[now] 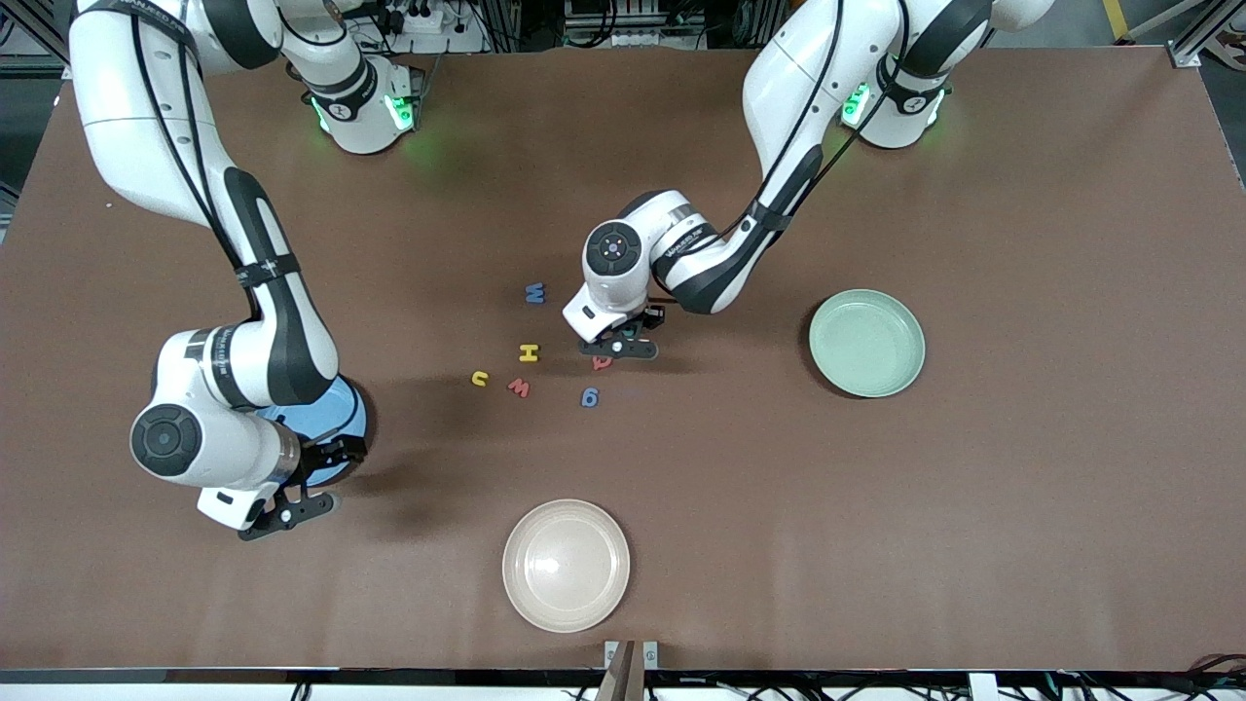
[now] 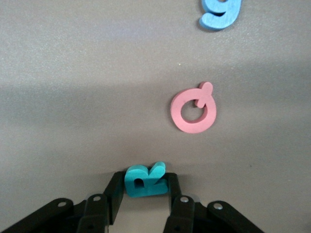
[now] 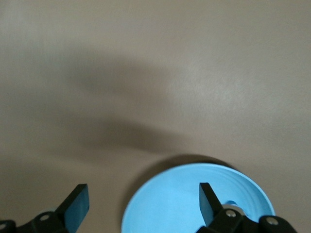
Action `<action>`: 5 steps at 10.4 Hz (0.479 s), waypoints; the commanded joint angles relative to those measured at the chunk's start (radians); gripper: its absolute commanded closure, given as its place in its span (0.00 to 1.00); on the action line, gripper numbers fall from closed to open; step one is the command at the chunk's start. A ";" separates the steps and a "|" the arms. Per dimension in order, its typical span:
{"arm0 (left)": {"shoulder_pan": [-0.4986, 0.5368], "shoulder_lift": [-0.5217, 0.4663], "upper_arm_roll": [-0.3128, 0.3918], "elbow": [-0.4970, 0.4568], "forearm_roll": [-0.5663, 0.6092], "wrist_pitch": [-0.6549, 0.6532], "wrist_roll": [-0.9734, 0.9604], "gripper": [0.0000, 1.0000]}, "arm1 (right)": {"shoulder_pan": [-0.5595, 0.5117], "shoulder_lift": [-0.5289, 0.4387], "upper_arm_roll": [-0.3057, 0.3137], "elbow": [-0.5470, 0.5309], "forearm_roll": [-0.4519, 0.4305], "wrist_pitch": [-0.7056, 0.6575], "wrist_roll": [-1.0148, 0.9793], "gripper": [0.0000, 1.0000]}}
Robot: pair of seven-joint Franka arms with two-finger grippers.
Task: Sort upper and lower case letters into plates
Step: 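Drop the R in the green plate while the right gripper grasps the g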
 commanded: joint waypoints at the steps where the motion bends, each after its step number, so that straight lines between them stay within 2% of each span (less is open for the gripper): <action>1: -0.006 0.011 0.004 0.010 -0.005 -0.011 -0.004 0.59 | -0.001 -0.022 0.003 -0.022 -0.004 0.030 0.182 0.00; 5: -0.004 0.010 0.004 0.010 -0.005 -0.011 -0.001 0.80 | 0.048 -0.025 0.003 -0.020 -0.003 0.032 0.379 0.00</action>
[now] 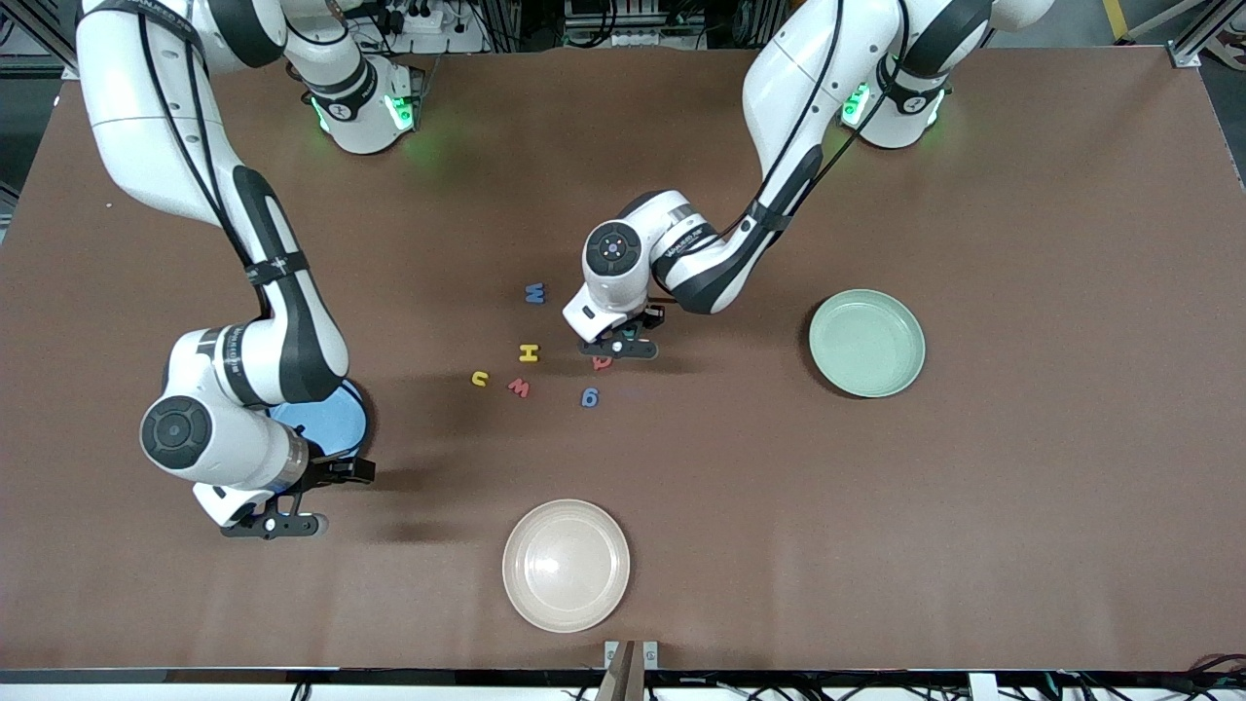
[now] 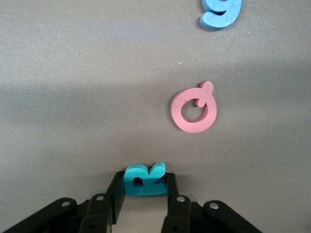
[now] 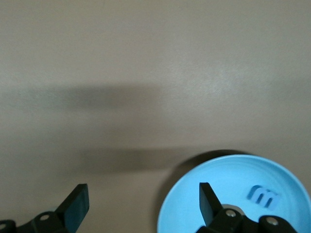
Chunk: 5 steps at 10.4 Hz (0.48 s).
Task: Sort upper and lower case letters into plates
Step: 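Drop the R in the green plate while the right gripper grasps the g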
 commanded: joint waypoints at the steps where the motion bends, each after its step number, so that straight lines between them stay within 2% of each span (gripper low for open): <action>1: -0.003 0.005 0.004 0.011 -0.005 -0.010 0.001 0.80 | 0.046 -0.027 0.001 -0.020 -0.003 -0.003 0.115 0.00; 3: 0.037 -0.022 0.002 0.015 -0.002 -0.088 0.017 0.80 | 0.062 -0.027 0.001 -0.022 -0.004 -0.009 0.163 0.00; 5: 0.077 -0.048 0.001 0.015 -0.006 -0.154 0.079 0.86 | 0.085 -0.024 0.001 -0.028 -0.003 -0.011 0.192 0.00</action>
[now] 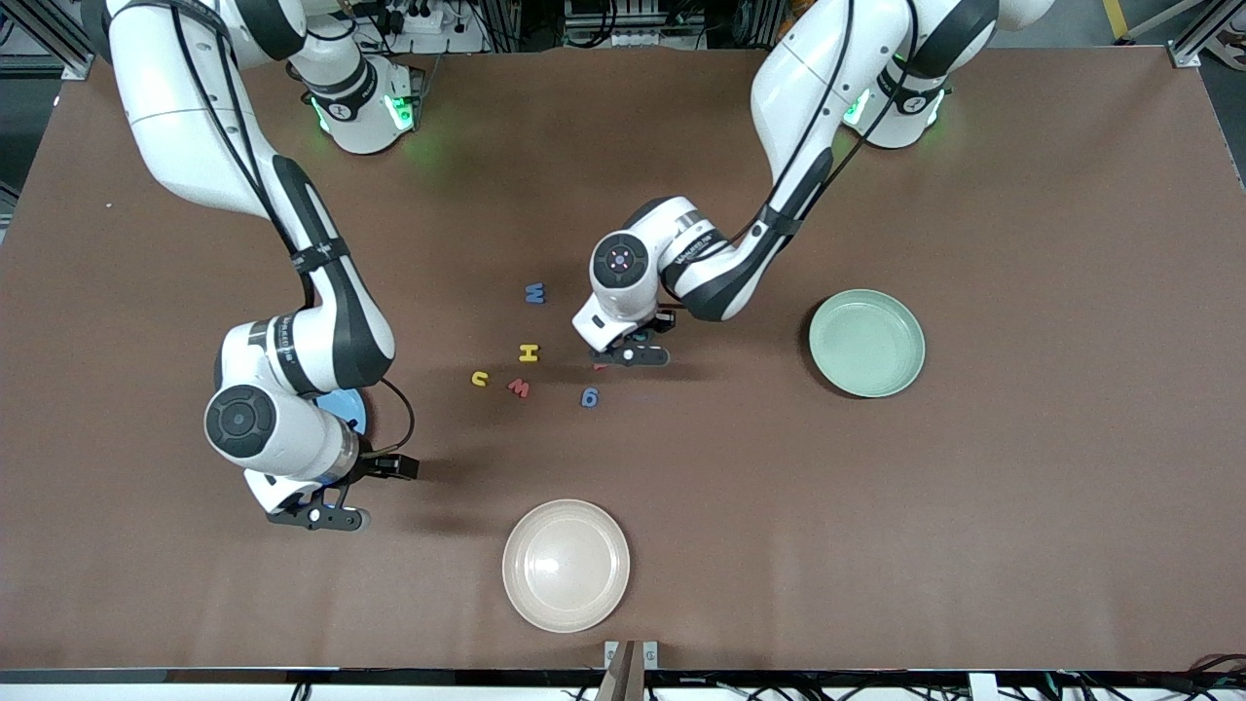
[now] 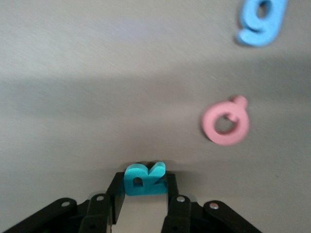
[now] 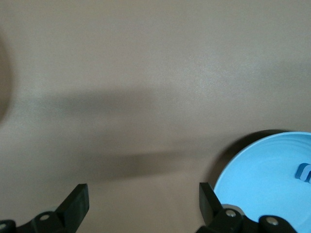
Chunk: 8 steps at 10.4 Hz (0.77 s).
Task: Sort upper and lower case letters into plates
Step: 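Drop the R in the green plate while the right gripper grasps the g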
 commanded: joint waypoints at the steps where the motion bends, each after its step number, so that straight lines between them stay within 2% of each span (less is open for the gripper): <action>1: 0.060 -0.057 -0.007 -0.009 -0.008 -0.095 0.078 0.91 | 0.038 -0.025 -0.001 -0.033 -0.003 -0.009 0.100 0.00; 5: 0.218 -0.168 -0.009 -0.056 -0.011 -0.342 0.355 0.91 | 0.240 -0.009 -0.003 -0.026 -0.014 0.034 0.352 0.00; 8: 0.411 -0.289 -0.010 -0.258 0.004 -0.334 0.634 0.91 | 0.341 0.044 -0.003 -0.018 -0.011 0.068 0.446 0.00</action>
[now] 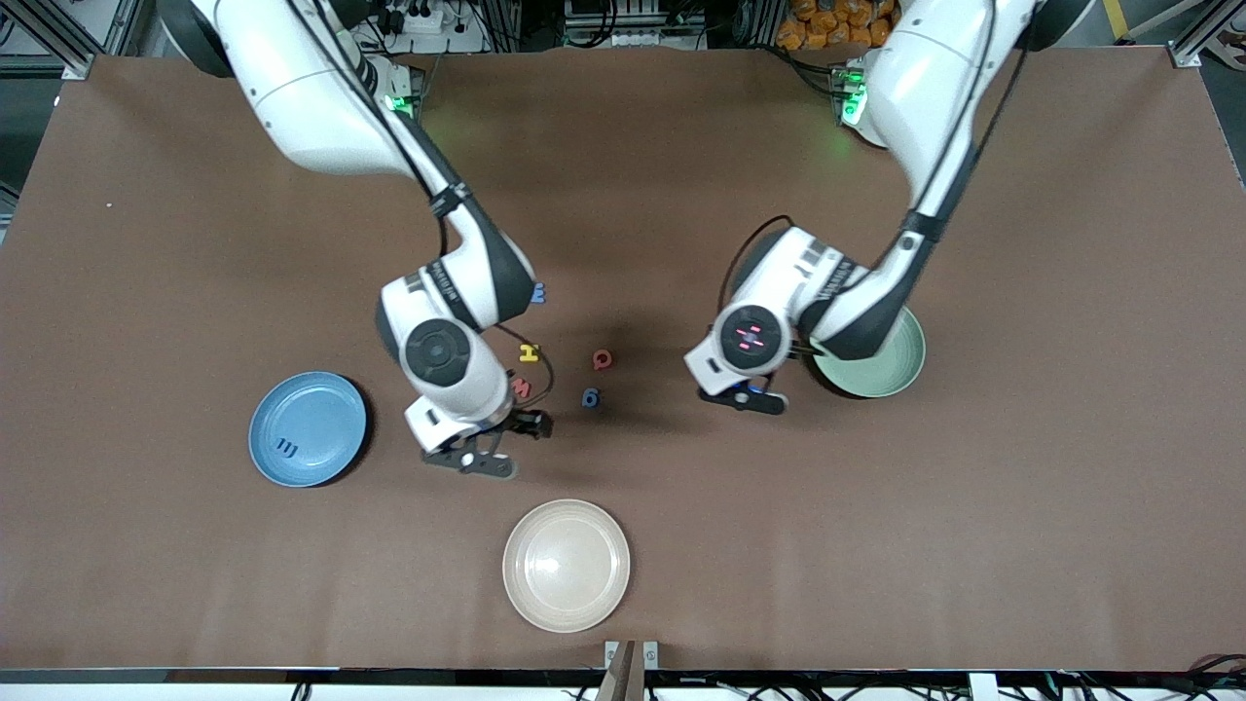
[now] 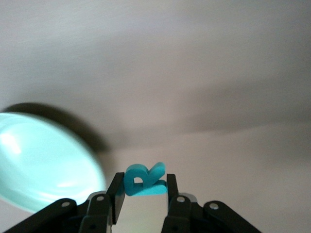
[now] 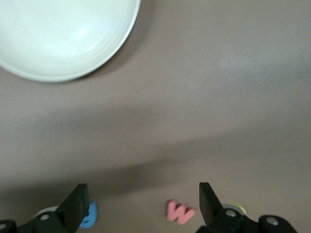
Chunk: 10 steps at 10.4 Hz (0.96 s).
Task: Sort upper and lower case letters into plates
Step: 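Drop the R in the green plate while the right gripper grasps the g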
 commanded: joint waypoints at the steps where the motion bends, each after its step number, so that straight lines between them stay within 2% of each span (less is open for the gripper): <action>1: 0.128 -0.138 -0.013 -0.240 0.037 0.070 0.149 0.91 | 0.060 0.057 -0.007 0.003 -0.013 0.069 0.119 0.00; 2: 0.165 -0.158 -0.013 -0.321 0.059 0.151 0.163 0.90 | 0.089 0.080 -0.007 0.007 -0.013 0.089 0.159 0.00; 3: 0.184 -0.161 -0.013 -0.393 0.063 0.252 0.177 0.85 | 0.109 0.098 -0.007 0.015 -0.014 0.089 0.176 0.00; 4: 0.199 -0.164 -0.013 -0.420 0.063 0.285 0.179 0.81 | 0.126 0.111 -0.007 0.017 -0.014 0.091 0.190 0.00; 5: 0.200 -0.167 -0.013 -0.422 0.062 0.285 0.177 0.03 | 0.139 0.117 -0.007 0.017 -0.014 0.109 0.199 0.00; 6: 0.201 -0.167 -0.015 -0.416 0.060 0.284 0.171 0.00 | 0.141 0.126 -0.007 0.015 -0.014 0.134 0.201 0.00; 8: 0.187 -0.178 -0.023 -0.391 0.044 0.267 0.137 0.00 | 0.141 0.146 -0.007 0.015 -0.013 0.178 0.199 0.00; 10: 0.190 -0.178 -0.078 -0.345 0.024 0.251 0.024 0.00 | 0.140 0.146 -0.007 0.015 -0.013 0.178 0.198 0.00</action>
